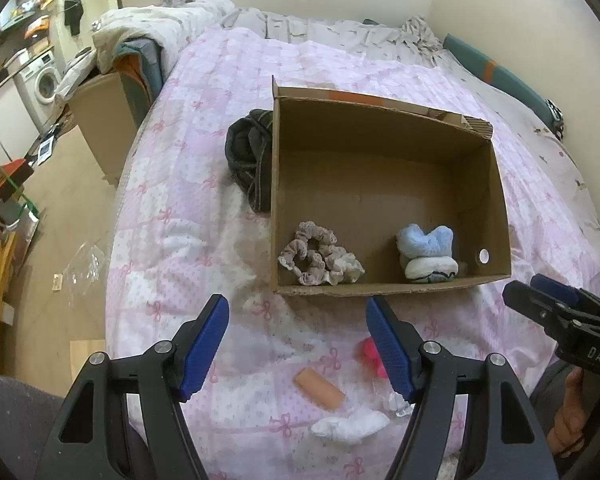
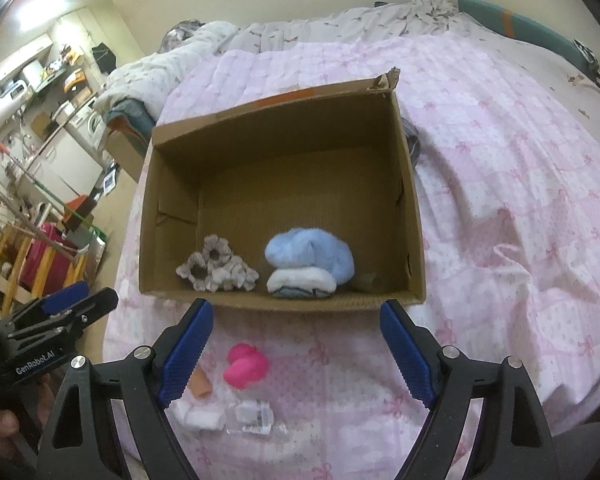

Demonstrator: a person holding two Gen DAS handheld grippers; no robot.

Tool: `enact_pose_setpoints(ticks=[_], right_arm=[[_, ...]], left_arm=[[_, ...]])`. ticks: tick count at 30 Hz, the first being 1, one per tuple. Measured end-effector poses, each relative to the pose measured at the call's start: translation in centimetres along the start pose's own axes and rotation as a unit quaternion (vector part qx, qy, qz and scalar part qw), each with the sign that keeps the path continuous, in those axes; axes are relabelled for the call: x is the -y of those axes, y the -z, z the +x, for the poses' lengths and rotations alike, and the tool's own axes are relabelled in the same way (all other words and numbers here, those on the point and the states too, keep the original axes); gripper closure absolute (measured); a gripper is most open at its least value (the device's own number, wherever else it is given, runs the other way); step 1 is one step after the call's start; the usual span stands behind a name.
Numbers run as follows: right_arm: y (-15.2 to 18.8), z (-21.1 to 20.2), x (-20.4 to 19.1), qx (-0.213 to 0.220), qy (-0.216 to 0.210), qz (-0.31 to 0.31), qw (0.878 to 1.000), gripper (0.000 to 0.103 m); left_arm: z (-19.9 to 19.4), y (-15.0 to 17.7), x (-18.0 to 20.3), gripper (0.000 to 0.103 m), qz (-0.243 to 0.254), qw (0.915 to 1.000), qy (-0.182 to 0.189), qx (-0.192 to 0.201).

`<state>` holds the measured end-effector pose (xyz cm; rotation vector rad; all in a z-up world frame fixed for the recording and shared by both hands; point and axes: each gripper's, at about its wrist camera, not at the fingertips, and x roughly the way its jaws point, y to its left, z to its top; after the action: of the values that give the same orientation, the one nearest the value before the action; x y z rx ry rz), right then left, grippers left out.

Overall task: Organize soft objects
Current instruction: 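Withdraw both open tools from the box, then grasp the white sock with the left tool while the right tool grasps the plastic bag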

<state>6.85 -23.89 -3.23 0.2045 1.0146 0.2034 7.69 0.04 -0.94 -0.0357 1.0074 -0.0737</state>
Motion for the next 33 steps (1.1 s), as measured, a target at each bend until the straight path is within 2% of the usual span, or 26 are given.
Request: enact_pose_setpoints(ticks=[5, 8, 11, 14, 18, 22, 25, 27, 29, 31, 33], right_arm=[[0.6, -0.1, -0.3, -0.013, -0.005, 0.007, 1.000, 0.013], [1.2, 0.2, -0.3, -0.023, -0.005, 0.007, 1.000, 0.013], [2.5, 1.2, 0.5, -0.052, -0.035, 0.022, 0.998, 0.013], [3.4, 2.5, 0.7, -0.088, -0.036, 0.023, 0.995, 0.013], [3.9, 3.0, 0.5, -0.094, -0.030, 0.014, 0.995, 0.013], [3.8, 3.4, 0.6, -0.099, -0.030, 0.021, 0.994, 0.013], [3.7, 3.9, 0.8, -0.105, -0.029, 0.027, 0.994, 0.013], [3.6, 4.1, 1.0, -0.109, -0.030, 0.032, 0.993, 0.013], [3.6, 4.3, 1.1, -0.111, -0.031, 0.036, 0.993, 0.013], [3.6, 4.3, 1.1, -0.112, -0.033, 0.038, 0.992, 0.013], [3.6, 4.3, 1.2, -0.112, -0.033, 0.039, 0.992, 0.013]], left_arm=[[0.2, 0.5, -0.4, 0.032, -0.008, 1.0000, -0.004, -0.005], [1.8, 1.1, -0.6, 0.028, -0.009, 0.9988, 0.009, -0.048], [3.5, 2.0, -1.1, 0.028, -0.024, 0.9949, 0.018, -0.096], [4.9, 3.0, -0.9, 0.028, -0.025, 0.9895, 0.027, -0.140], [6.5, 4.9, 0.7, 0.028, -0.015, 0.9778, 0.056, -0.201], [7.6, 7.3, 2.9, 0.028, 0.008, 0.9690, 0.071, -0.237], [8.4, 8.5, 4.3, 0.028, 0.025, 0.9659, 0.067, -0.249], [8.9, 9.0, 4.7, 0.031, 0.033, 0.9656, 0.058, -0.252], [9.3, 9.2, 5.0, 0.042, 0.039, 0.9665, 0.048, -0.249], [9.4, 9.4, 5.1, 0.046, 0.038, 0.9674, 0.047, -0.246], [9.3, 9.4, 4.9, 0.061, 0.035, 0.9688, 0.047, -0.241]])
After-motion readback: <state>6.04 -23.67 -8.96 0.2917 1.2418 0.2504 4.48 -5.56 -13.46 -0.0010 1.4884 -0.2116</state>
